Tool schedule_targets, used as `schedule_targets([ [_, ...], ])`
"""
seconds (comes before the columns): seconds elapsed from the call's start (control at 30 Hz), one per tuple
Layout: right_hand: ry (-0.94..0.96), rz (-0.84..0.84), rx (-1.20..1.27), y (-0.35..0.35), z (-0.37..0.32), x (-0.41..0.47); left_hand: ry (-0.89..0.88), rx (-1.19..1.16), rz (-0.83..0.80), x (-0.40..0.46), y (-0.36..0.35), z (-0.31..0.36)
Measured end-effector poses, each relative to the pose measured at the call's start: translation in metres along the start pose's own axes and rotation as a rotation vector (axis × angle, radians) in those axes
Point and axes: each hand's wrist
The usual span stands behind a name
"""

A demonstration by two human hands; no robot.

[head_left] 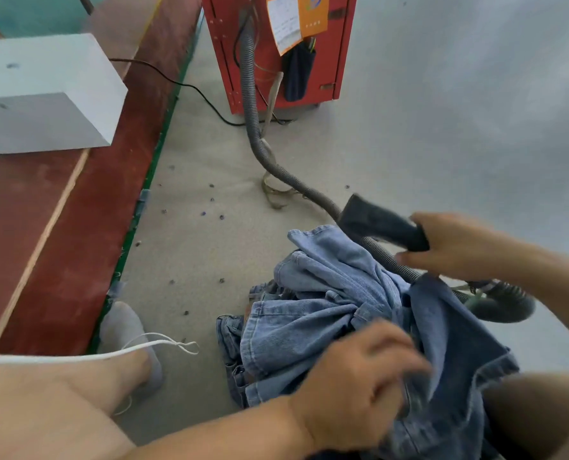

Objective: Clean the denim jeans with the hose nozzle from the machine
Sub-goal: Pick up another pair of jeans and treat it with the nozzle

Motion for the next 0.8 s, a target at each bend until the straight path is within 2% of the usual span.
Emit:
schedule_targets([
  [0.03, 0.012, -0.045, -0.050, -0.007, 0.002, -0.001, 0.083, 0.010, 0.189, 0.009, 0.007, -0.014],
  [0.07, 0.022, -0.093, -0.084, -0.012, 0.004, -0.004, 0.256, 0.032, 0.322, 0.020, 0.014, -0.030],
  [0.1, 0.023, -0.135, -0.105, -0.018, 0.005, -0.006, 0.506, 0.048, 0.395, 0.030, 0.020, -0.048],
  [0.17, 0.020, -0.183, -0.122, -0.025, 0.004, -0.011, 1.088, -0.024, 0.336, 0.043, 0.031, -0.090],
  [0.2, 0.019, -0.204, -0.116, -0.025, 0.004, -0.013, 1.317, -0.137, 0.282, 0.046, 0.036, -0.109],
  [0.27, -0.003, -0.320, -0.044, -0.017, 0.003, -0.018, 1.567, -0.347, 0.173, 0.050, 0.044, -0.138],
  [0.37, -0.047, -0.635, 0.100, -0.002, 0.004, -0.028, 1.602, -0.641, -0.170, 0.051, 0.038, -0.143],
  [0.4, -0.047, -0.700, 0.097, -0.001, 0.005, -0.030, 1.594, -0.710, -0.231, 0.054, 0.033, -0.143],
  [0.47, -0.026, -0.717, 0.049, -0.004, 0.007, -0.029, 1.576, -0.663, -0.192, 0.057, 0.021, -0.146],
  [0.53, -0.013, -0.612, 0.067, -0.005, 0.010, -0.026, 1.488, -0.440, -0.011, 0.064, 0.009, -0.153],
  [0.57, -0.013, -0.524, 0.106, -0.004, 0.011, -0.024, 1.441, -0.416, 0.073, 0.068, 0.006, -0.152],
  [0.73, -0.086, -0.022, 0.274, 0.010, 0.021, -0.009, 1.213, -0.878, 0.434, 0.086, 0.009, -0.137],
  [0.8, -0.104, 0.114, 0.363, 0.020, 0.024, -0.007, 1.107, -0.854, 0.473, 0.088, 0.012, -0.127],
])
Point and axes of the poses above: each hand's wrist, its own x-axis towards the middle knuckle, its own y-axis out of the back of the hand, z = x × y, and after that the axes turned 11 degrees about x, right-handed
